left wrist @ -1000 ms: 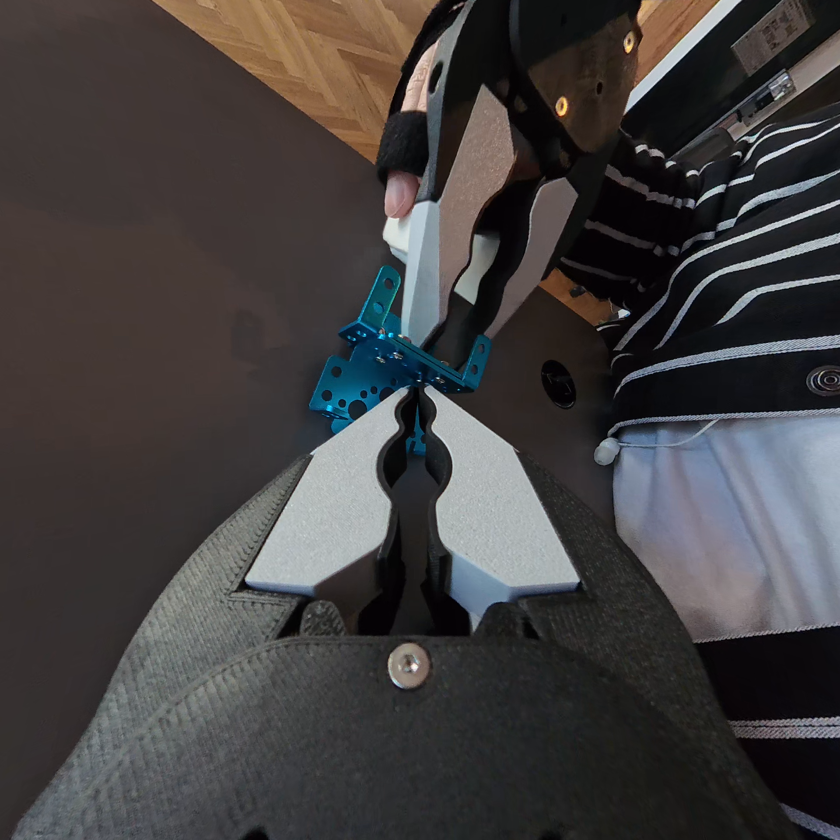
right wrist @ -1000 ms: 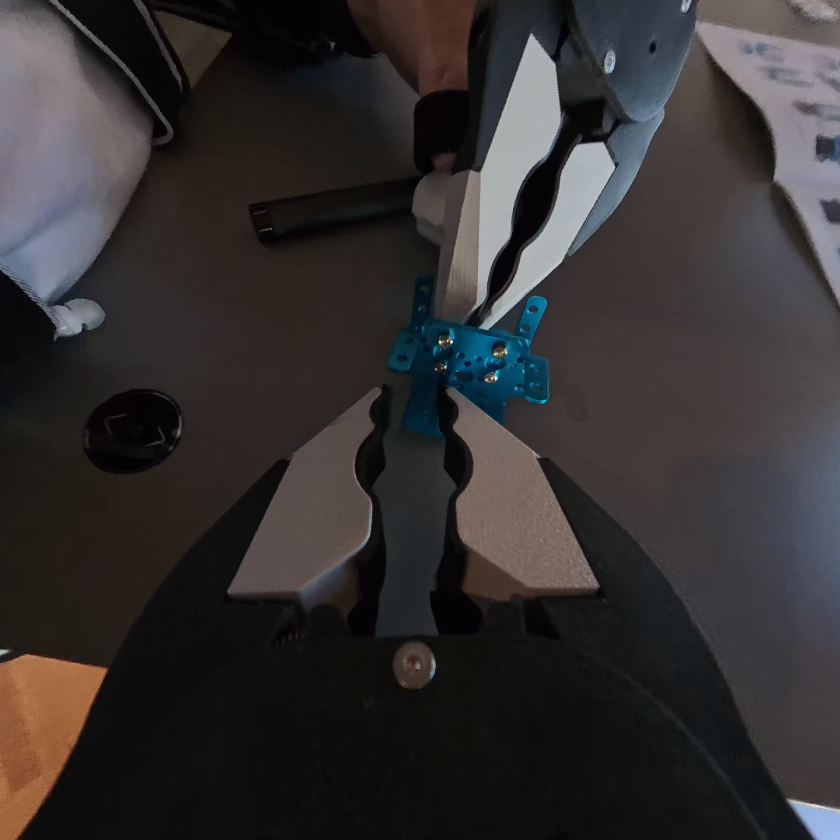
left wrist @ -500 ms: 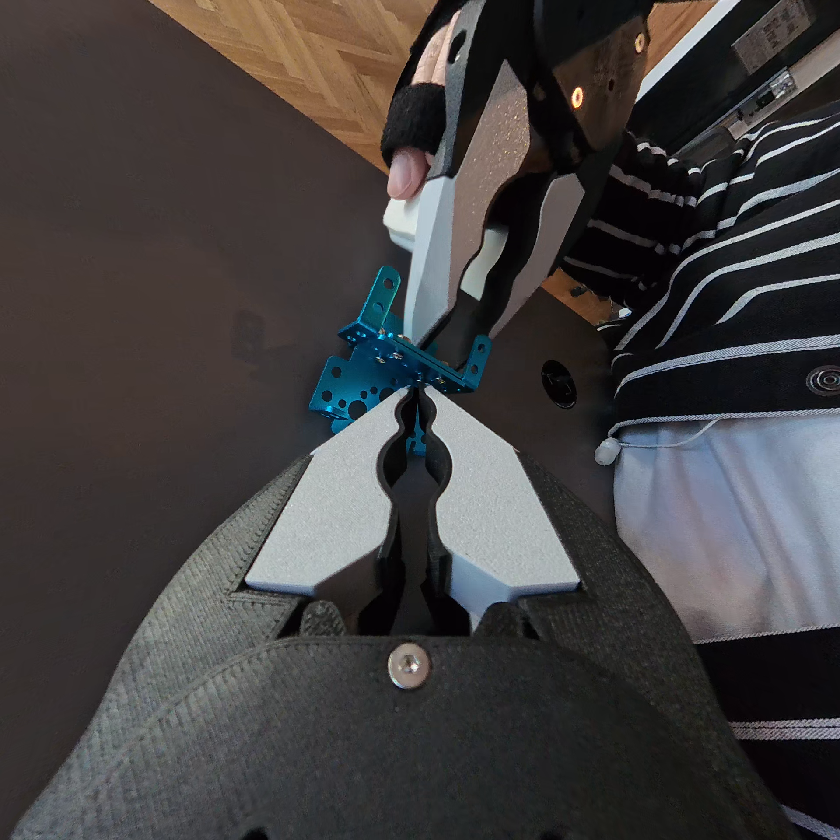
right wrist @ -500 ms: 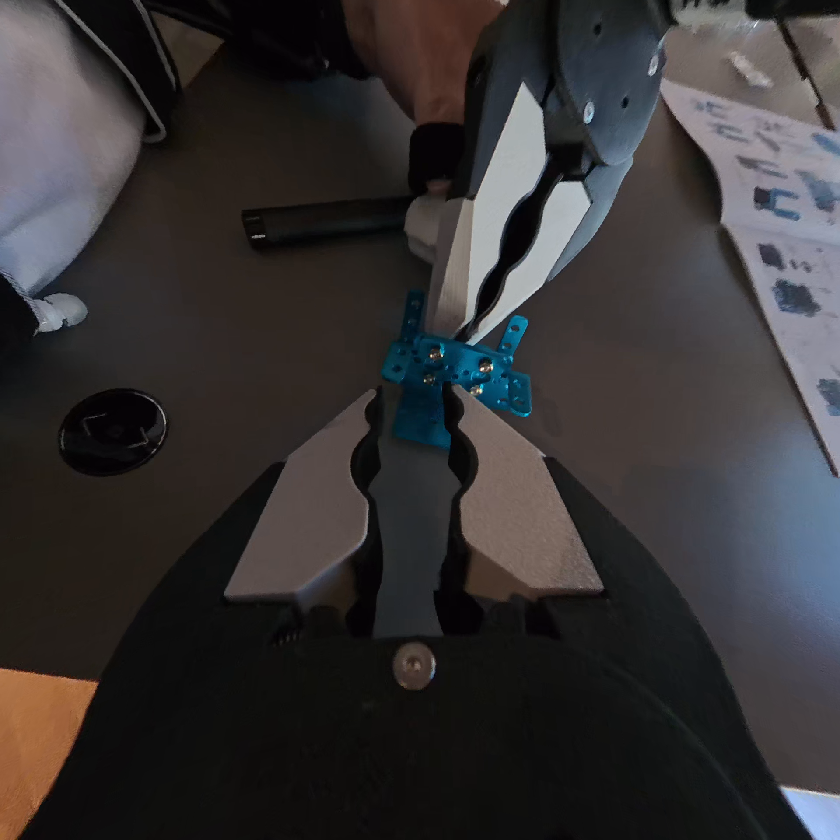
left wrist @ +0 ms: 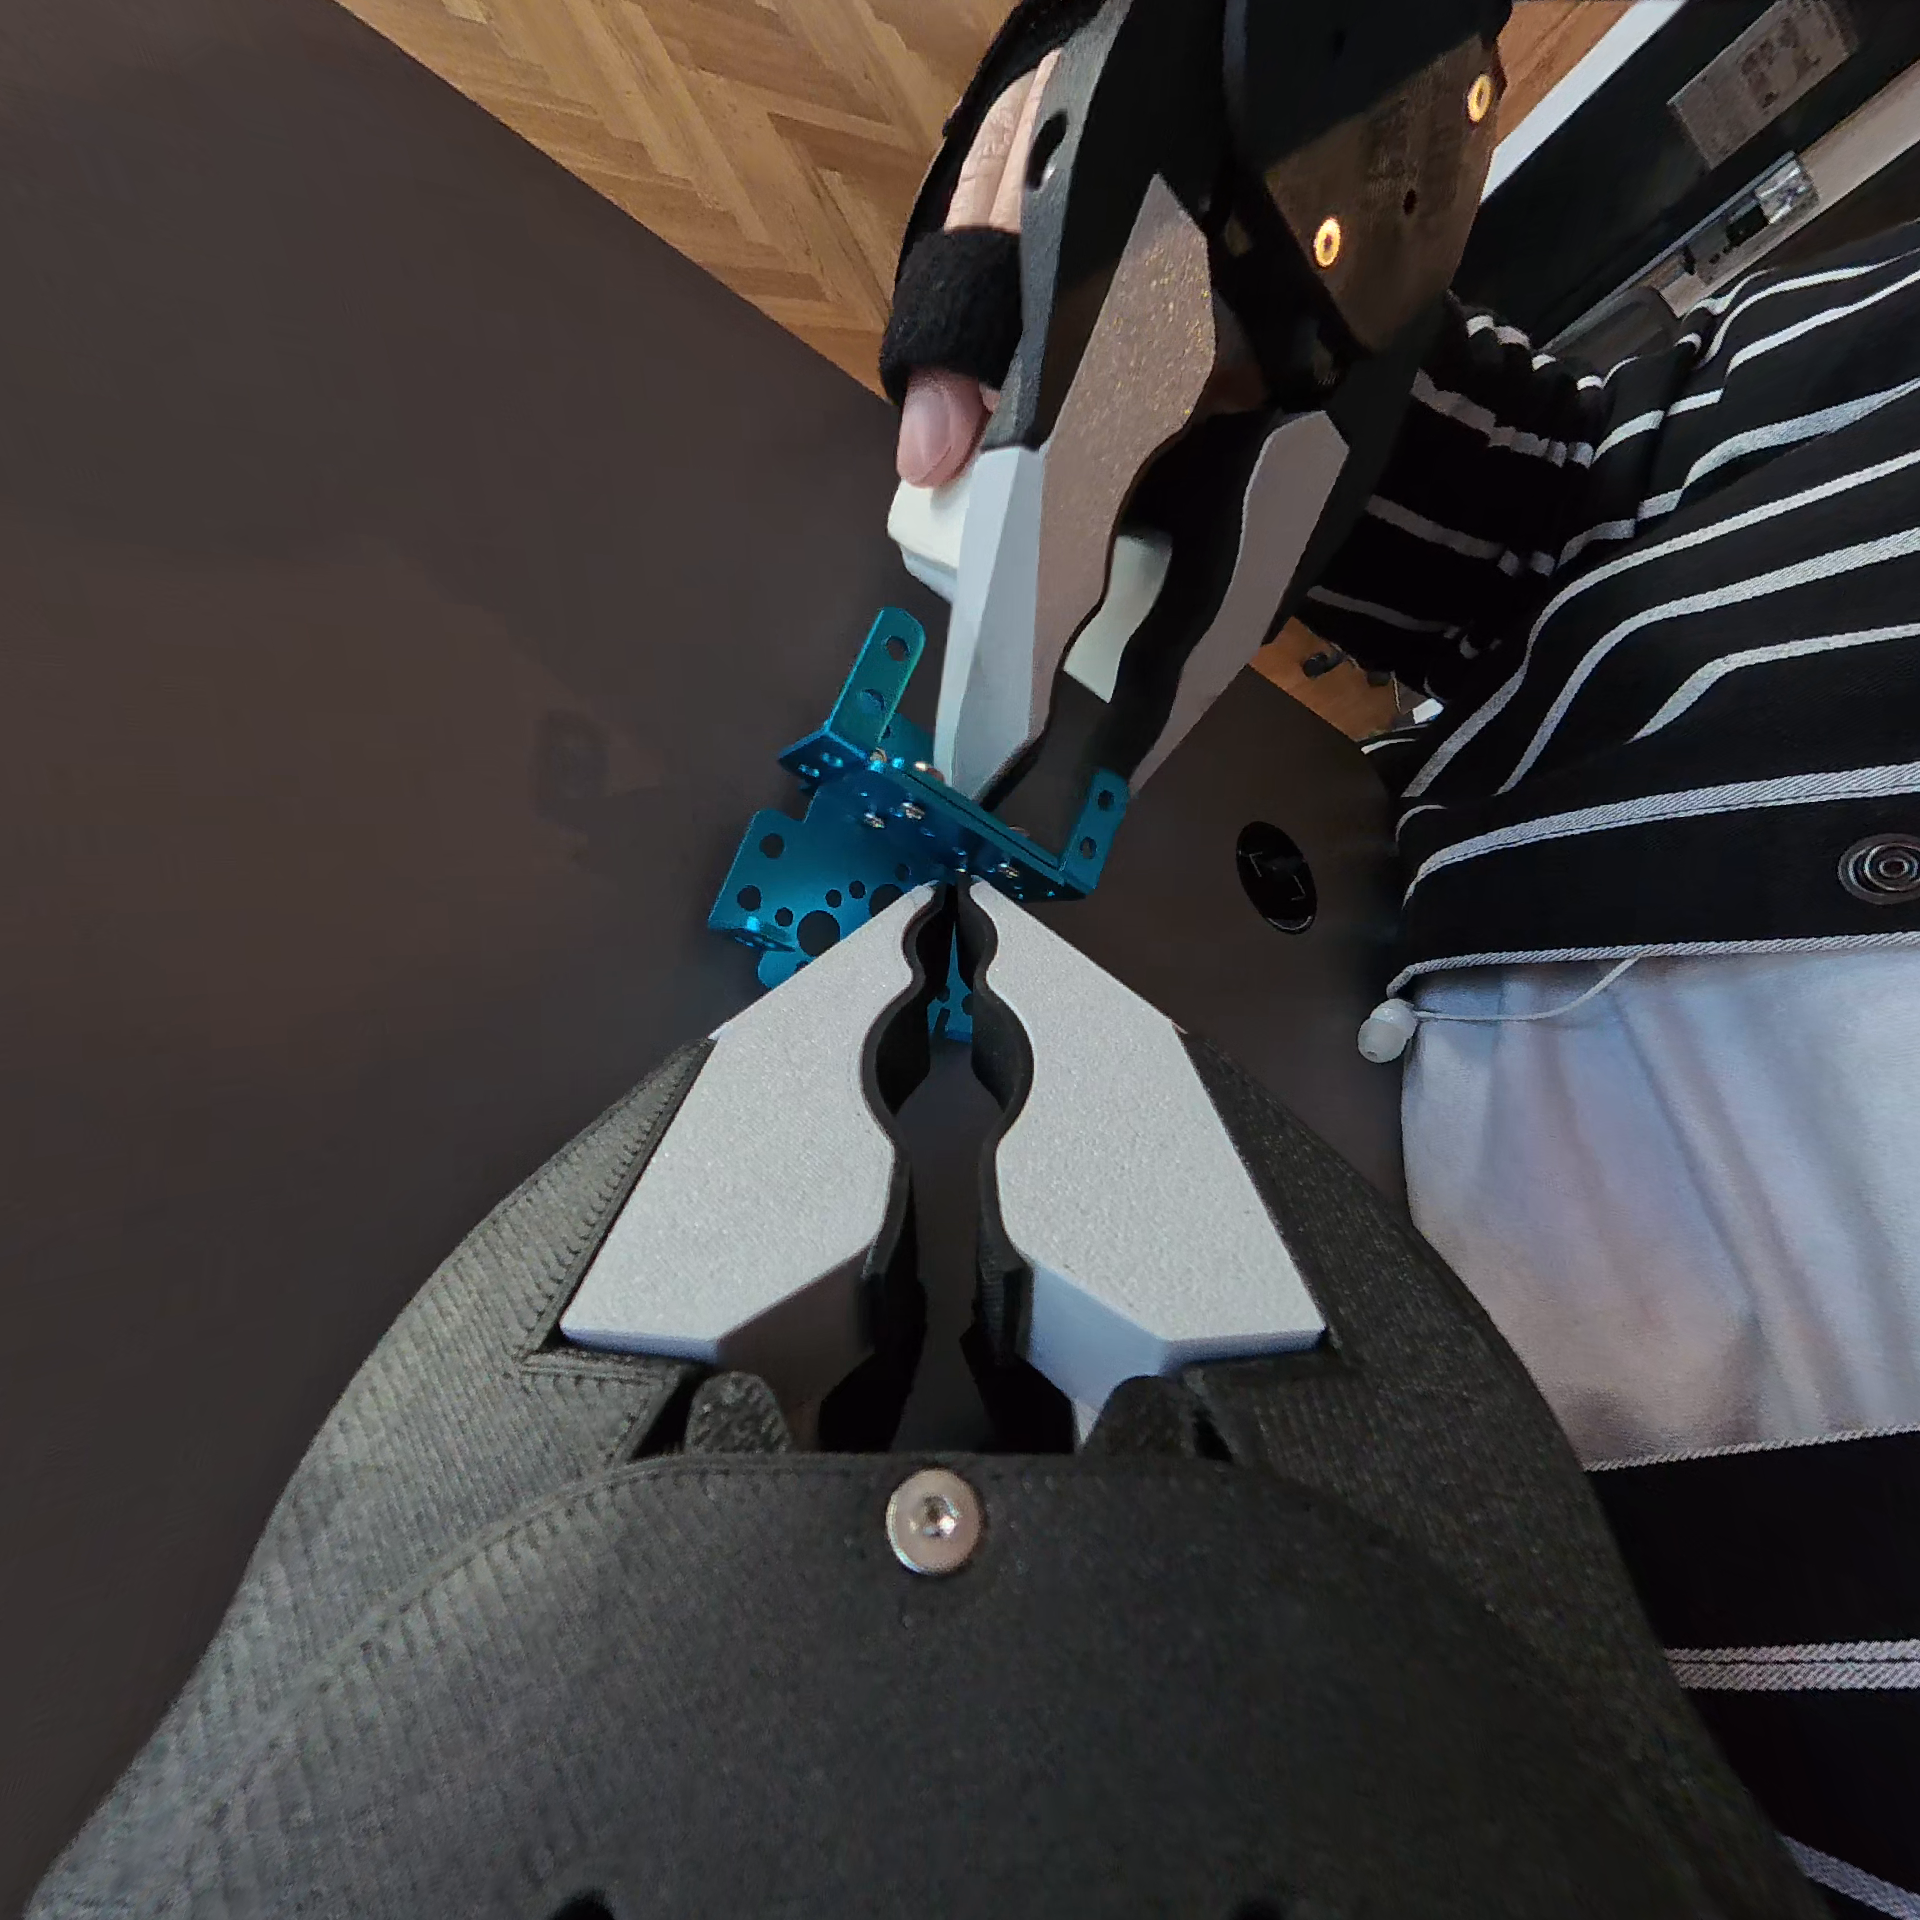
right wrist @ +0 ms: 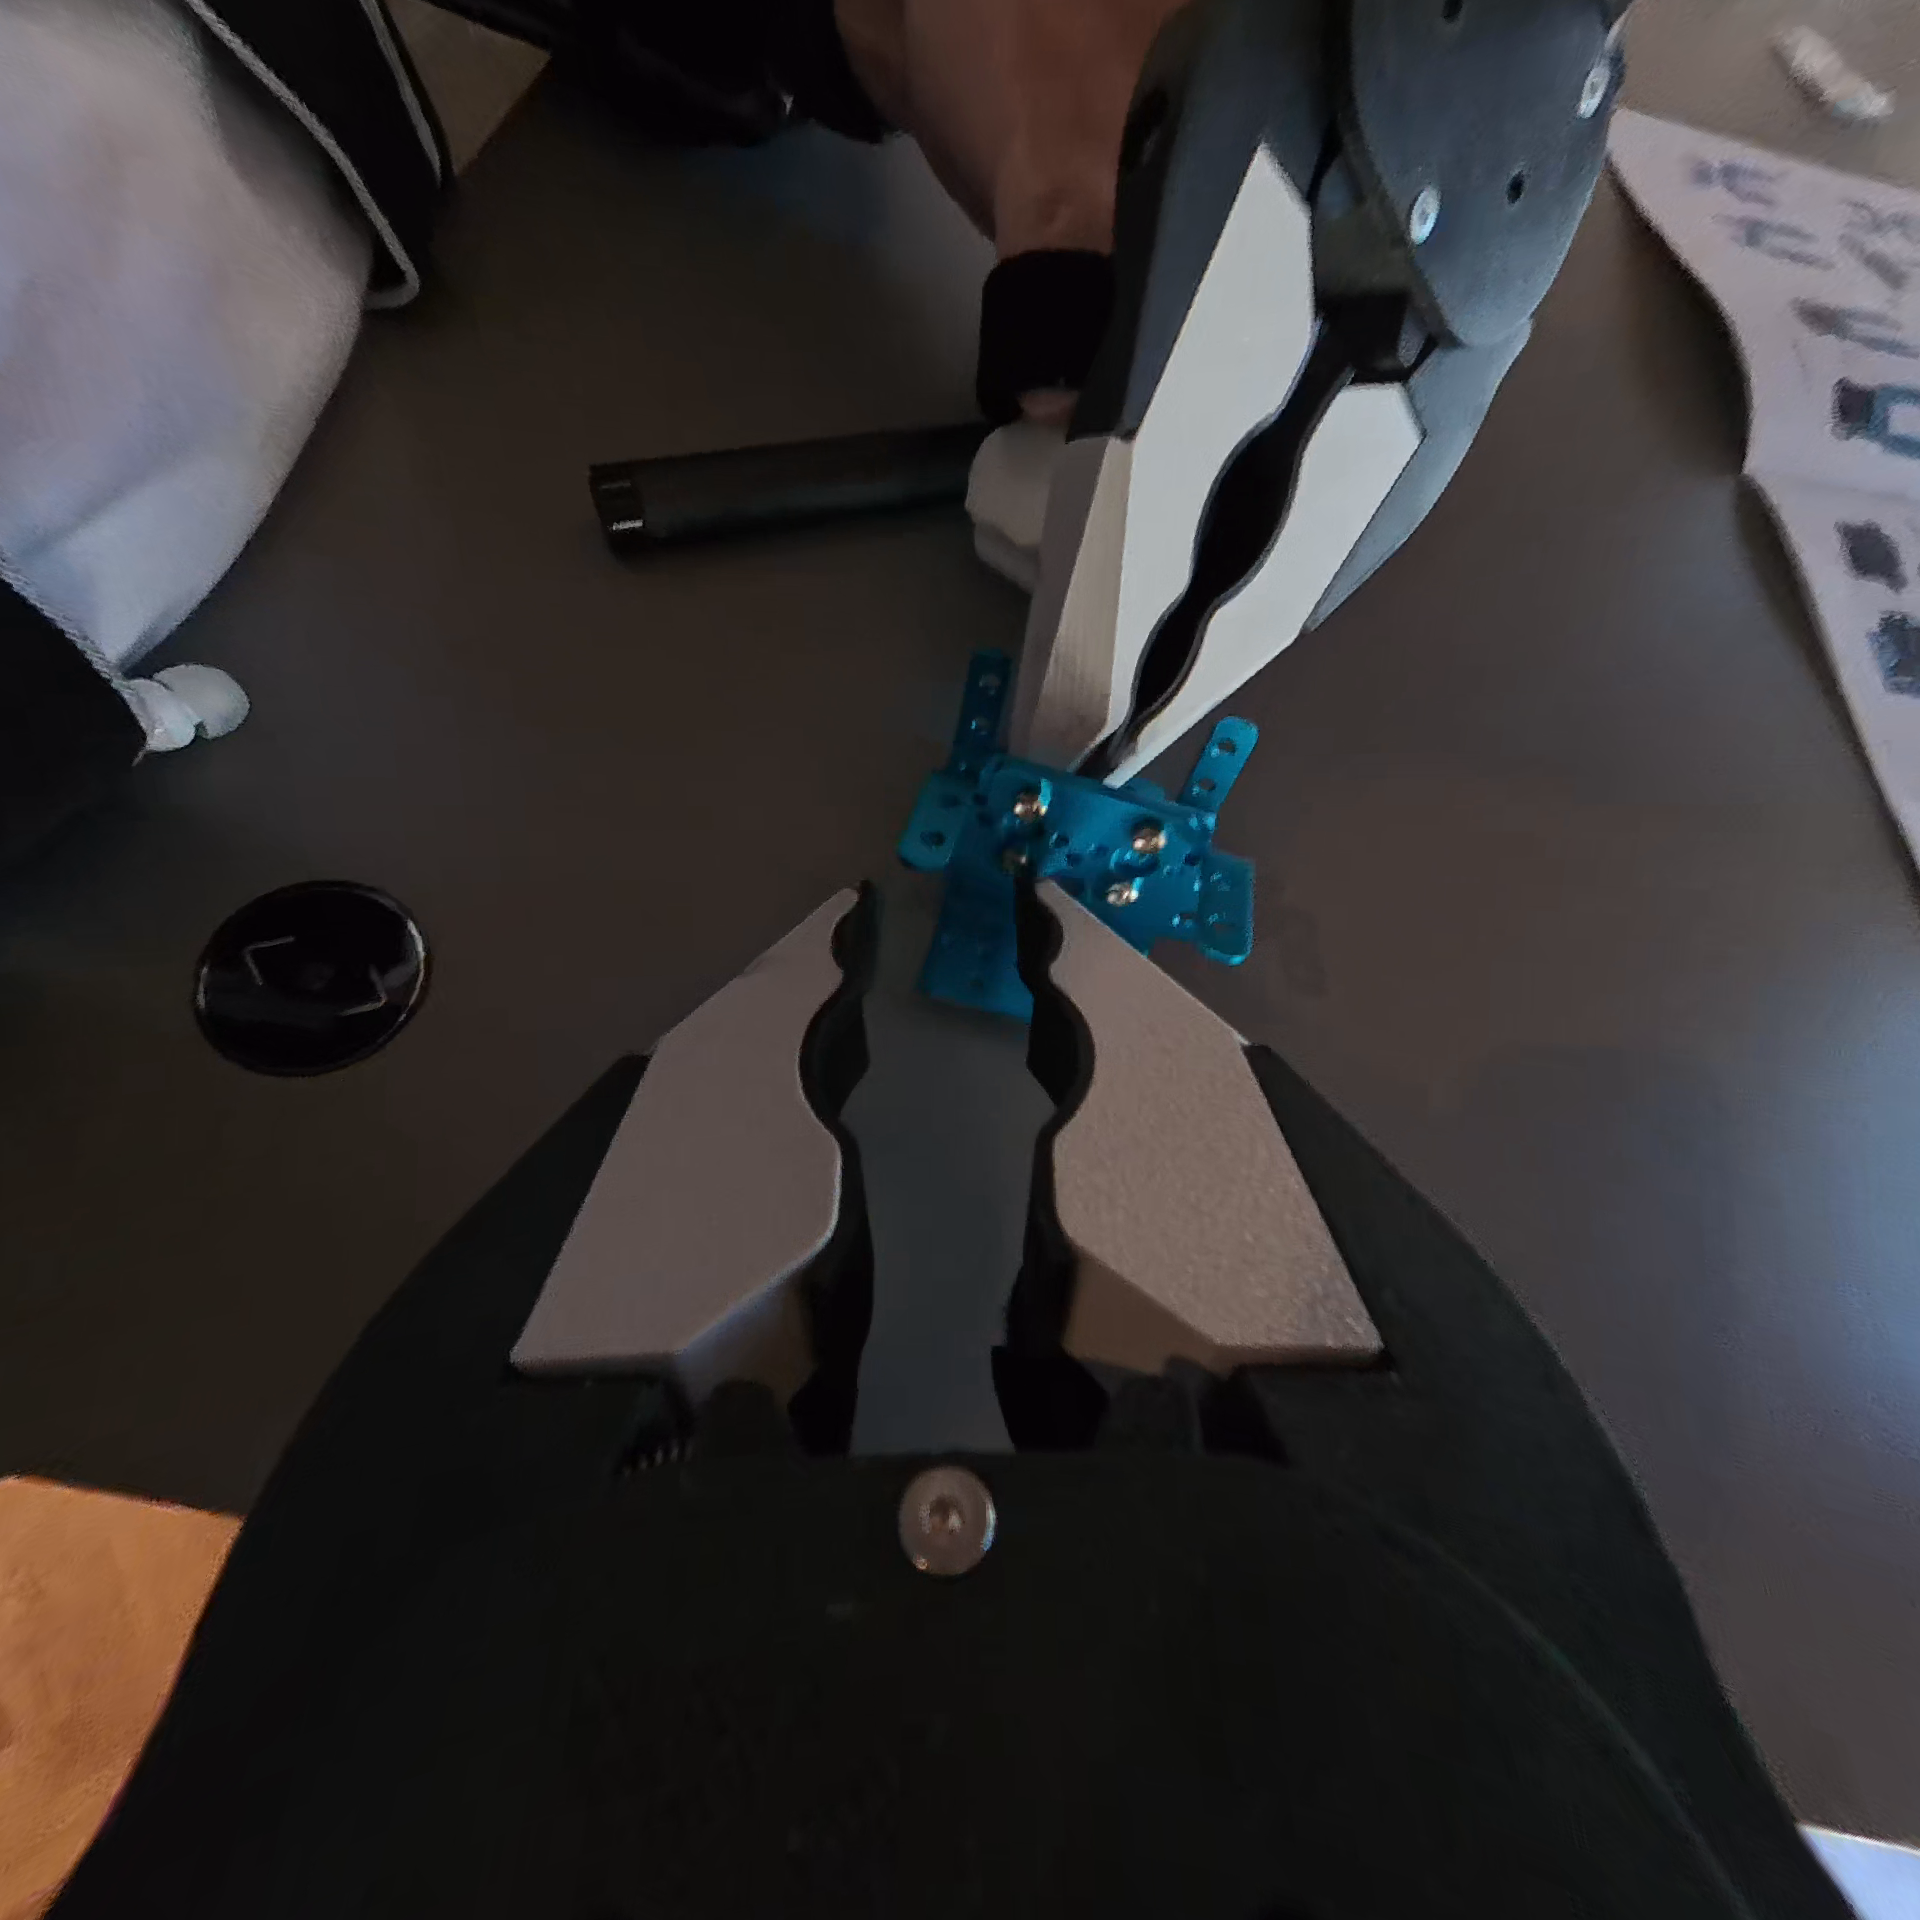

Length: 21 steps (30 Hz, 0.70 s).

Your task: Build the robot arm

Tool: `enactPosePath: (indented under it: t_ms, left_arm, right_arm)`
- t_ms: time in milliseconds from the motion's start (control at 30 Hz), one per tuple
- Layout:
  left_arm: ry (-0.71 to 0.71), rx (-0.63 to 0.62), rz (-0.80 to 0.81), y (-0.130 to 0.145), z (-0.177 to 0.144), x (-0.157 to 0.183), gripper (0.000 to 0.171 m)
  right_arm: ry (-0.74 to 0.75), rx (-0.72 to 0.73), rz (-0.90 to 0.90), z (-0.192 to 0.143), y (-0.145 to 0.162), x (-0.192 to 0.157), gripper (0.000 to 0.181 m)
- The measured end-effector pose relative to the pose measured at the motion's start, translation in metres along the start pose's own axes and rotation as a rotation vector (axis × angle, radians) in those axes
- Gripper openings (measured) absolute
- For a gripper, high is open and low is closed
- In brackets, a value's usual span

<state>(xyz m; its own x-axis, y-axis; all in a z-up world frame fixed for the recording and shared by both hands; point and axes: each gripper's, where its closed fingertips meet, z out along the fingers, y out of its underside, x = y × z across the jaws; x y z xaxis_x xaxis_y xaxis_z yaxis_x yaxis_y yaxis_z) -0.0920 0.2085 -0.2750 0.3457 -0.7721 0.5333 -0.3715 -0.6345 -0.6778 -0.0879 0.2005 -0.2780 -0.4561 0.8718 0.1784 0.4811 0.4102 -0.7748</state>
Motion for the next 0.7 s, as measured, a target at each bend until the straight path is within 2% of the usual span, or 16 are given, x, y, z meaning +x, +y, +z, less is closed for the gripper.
enactPosePath:
  t_ms: [67,167,367,467,533,700]
  left_arm:
    - [-0.003,0.0,0.004,0.0,0.0,0.0,0.0]
    - [-0.002,0.0,0.002,0.0,0.0,0.0,0.0]
    - [-0.001,-0.001,0.004,0.0,0.0,0.0,0.0]
    - [-0.002,0.0,0.006,0.0,0.001,0.0,0.0]
    - [-0.001,0.0,0.005,0.0,0.001,0.0,0.0]
    - [0.0,-0.001,0.005,0.0,0.001,0.0,0.0]
  right_arm:
    - [-0.013,-0.04,0.02,0.001,0.007,-0.001,0.025]
    - [0.029,0.0,-0.01,-0.002,-0.001,0.004,0.026]
    - [-0.004,-0.005,0.005,0.0,-0.002,-0.001,0.029]
    - [-0.015,-0.044,0.02,0.0,0.004,-0.002,0.026]
    - [-0.001,-0.003,0.005,0.0,-0.003,-0.001,0.026]
    - [-0.025,-0.028,0.039,0.001,0.003,-0.004,0.02]
